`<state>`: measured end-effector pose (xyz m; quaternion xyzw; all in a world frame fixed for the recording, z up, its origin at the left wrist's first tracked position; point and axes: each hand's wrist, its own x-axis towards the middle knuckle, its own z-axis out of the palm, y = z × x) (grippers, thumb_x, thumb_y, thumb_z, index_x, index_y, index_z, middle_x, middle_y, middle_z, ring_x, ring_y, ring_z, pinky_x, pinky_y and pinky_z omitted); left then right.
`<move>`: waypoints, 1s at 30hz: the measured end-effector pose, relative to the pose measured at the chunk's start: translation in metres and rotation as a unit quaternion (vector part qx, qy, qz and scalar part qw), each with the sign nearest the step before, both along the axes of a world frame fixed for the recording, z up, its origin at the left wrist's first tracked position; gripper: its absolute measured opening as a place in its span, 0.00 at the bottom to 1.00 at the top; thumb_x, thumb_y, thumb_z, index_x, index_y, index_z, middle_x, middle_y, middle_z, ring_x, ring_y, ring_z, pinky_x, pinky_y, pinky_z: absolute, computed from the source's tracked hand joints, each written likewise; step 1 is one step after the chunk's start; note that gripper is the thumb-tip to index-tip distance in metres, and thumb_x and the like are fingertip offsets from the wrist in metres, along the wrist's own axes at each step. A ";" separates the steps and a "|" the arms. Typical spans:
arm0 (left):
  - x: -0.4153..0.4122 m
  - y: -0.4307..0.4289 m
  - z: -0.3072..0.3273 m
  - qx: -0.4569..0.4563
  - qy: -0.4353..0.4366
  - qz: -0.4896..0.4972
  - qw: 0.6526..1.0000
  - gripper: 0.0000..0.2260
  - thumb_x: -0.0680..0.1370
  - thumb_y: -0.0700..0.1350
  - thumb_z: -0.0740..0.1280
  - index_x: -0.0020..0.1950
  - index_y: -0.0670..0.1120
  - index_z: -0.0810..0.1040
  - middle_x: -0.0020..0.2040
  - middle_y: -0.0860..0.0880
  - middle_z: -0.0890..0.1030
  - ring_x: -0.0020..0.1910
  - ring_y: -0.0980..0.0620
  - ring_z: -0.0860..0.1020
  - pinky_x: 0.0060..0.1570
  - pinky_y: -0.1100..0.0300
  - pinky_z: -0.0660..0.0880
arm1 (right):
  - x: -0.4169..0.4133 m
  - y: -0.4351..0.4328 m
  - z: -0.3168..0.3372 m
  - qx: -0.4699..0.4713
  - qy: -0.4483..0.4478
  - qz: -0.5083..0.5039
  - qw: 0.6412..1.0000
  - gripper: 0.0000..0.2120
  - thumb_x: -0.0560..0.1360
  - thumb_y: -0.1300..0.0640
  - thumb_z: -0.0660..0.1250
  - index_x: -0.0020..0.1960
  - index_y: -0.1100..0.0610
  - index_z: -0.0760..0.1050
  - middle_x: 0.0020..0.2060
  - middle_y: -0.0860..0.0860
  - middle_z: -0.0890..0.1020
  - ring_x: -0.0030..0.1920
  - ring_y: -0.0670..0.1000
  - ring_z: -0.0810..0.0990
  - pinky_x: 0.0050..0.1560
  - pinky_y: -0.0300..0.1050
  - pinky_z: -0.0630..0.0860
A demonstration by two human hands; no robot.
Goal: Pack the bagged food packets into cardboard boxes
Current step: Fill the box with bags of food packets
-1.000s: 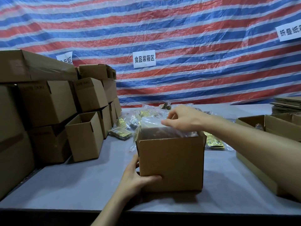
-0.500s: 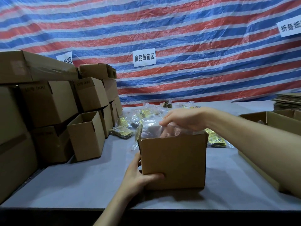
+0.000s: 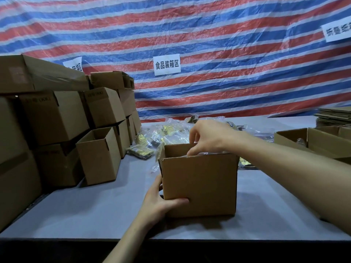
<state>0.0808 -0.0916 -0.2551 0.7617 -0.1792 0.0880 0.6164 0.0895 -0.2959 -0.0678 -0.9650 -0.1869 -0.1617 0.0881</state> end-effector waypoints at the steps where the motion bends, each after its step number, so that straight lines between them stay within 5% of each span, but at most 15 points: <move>1: 0.000 0.000 0.000 -0.001 0.000 -0.001 1.000 0.41 0.53 0.62 0.85 0.65 0.61 0.76 0.56 0.60 0.85 0.57 0.59 0.81 0.49 0.68 0.78 | -0.003 -0.002 0.001 -0.004 -0.040 0.004 0.999 0.12 0.72 0.41 0.75 0.46 0.49 0.82 0.40 0.44 0.82 0.41 0.45 0.81 0.32 0.37 0.71; 3: -0.001 0.000 0.001 -0.002 0.001 -0.005 1.000 0.41 0.55 0.60 0.85 0.66 0.60 0.75 0.57 0.60 0.84 0.58 0.59 0.81 0.50 0.68 0.78 | -0.006 -0.006 0.003 0.017 -0.032 0.001 0.999 0.15 0.77 0.40 0.68 0.41 0.50 0.83 0.35 0.44 0.82 0.36 0.45 0.81 0.32 0.38 0.71; 6: -0.002 -0.001 0.001 -0.001 0.001 -0.004 1.000 0.42 0.56 0.59 0.85 0.67 0.59 0.75 0.58 0.59 0.84 0.59 0.57 0.81 0.53 0.64 0.78 | -0.008 -0.007 0.009 0.021 0.144 -0.021 0.989 0.27 0.82 0.37 0.54 0.40 0.50 0.83 0.37 0.45 0.84 0.39 0.44 0.82 0.46 0.43 0.76; 9: -0.001 -0.001 0.000 0.001 0.001 -0.005 1.000 0.42 0.56 0.58 0.85 0.68 0.58 0.75 0.58 0.58 0.84 0.60 0.55 0.81 0.55 0.62 0.78 | -0.008 -0.006 0.005 -0.008 0.281 -0.041 0.959 0.35 0.80 0.30 0.44 0.63 0.51 0.80 0.65 0.51 0.79 0.68 0.53 0.76 0.74 0.56 0.65; 11: -0.001 0.000 0.000 0.002 0.001 -0.005 1.000 0.42 0.56 0.57 0.85 0.68 0.58 0.75 0.58 0.58 0.84 0.60 0.56 0.80 0.52 0.66 0.78 | -0.005 -0.004 -0.001 -0.012 0.358 -0.020 0.933 0.39 0.78 0.27 0.41 0.80 0.49 0.61 0.80 0.49 0.61 0.80 0.53 0.58 0.78 0.56 0.49; 13: -0.001 0.000 0.001 0.002 0.001 -0.002 1.000 0.41 0.56 0.57 0.85 0.68 0.58 0.75 0.58 0.58 0.84 0.59 0.57 0.81 0.49 0.69 0.77 | -0.003 -0.002 -0.004 -0.006 0.395 -0.007 0.918 0.40 0.76 0.25 0.40 0.81 0.44 0.54 0.81 0.46 0.54 0.81 0.52 0.52 0.79 0.57 0.45; 15: -0.001 0.000 0.001 0.001 0.003 -0.001 1.000 0.41 0.56 0.56 0.85 0.67 0.59 0.75 0.57 0.59 0.84 0.57 0.59 0.81 0.48 0.70 0.77 | -0.002 0.000 0.000 0.003 0.410 -0.032 0.912 0.42 0.74 0.23 0.40 0.80 0.44 0.60 0.78 0.47 0.65 0.78 0.53 0.62 0.78 0.58 0.54; 17: -0.001 0.000 0.000 -0.001 0.008 0.001 1.000 0.40 0.56 0.56 0.85 0.66 0.58 0.76 0.56 0.59 0.84 0.56 0.60 0.81 0.47 0.70 0.77 | -0.002 0.001 0.006 0.020 0.439 -0.050 0.897 0.41 0.73 0.22 0.42 0.70 0.45 0.75 0.60 0.46 0.83 0.61 0.50 0.82 0.63 0.52 0.74; 19: -0.001 0.001 0.000 -0.002 0.008 0.004 1.000 0.40 0.55 0.56 0.85 0.66 0.57 0.76 0.55 0.59 0.85 0.55 0.60 0.82 0.46 0.70 0.77 | -0.001 0.000 0.008 0.039 0.470 -0.043 0.881 0.36 0.74 0.23 0.44 0.56 0.45 0.81 0.47 0.47 0.87 0.48 0.48 0.87 0.45 0.45 0.81; 22: 0.000 0.001 0.000 0.007 0.006 0.004 1.000 0.40 0.55 0.57 0.85 0.65 0.56 0.77 0.54 0.59 0.85 0.55 0.60 0.82 0.46 0.70 0.77 | 0.000 0.000 0.007 0.046 0.476 -0.034 0.877 0.29 0.82 0.35 0.51 0.59 0.52 0.83 0.52 0.53 0.87 0.53 0.53 0.86 0.54 0.50 0.83; 25: -0.001 0.001 0.000 0.013 0.008 0.005 1.000 0.40 0.55 0.57 0.84 0.65 0.56 0.76 0.54 0.59 0.85 0.55 0.59 0.82 0.47 0.70 0.77 | 0.000 0.003 0.008 -0.003 0.407 -0.028 0.913 0.16 0.81 0.50 0.59 0.56 0.55 0.83 0.51 0.54 0.87 0.53 0.54 0.86 0.59 0.53 0.81; 30: -0.002 0.000 0.002 0.010 0.009 0.006 1.000 0.40 0.55 0.57 0.84 0.65 0.56 0.76 0.55 0.58 0.85 0.55 0.59 0.82 0.47 0.70 0.77 | 0.002 0.006 0.011 0.034 0.210 0.012 0.977 0.04 0.78 0.58 0.69 0.50 0.51 0.80 0.44 0.48 0.84 0.46 0.48 0.84 0.40 0.41 0.81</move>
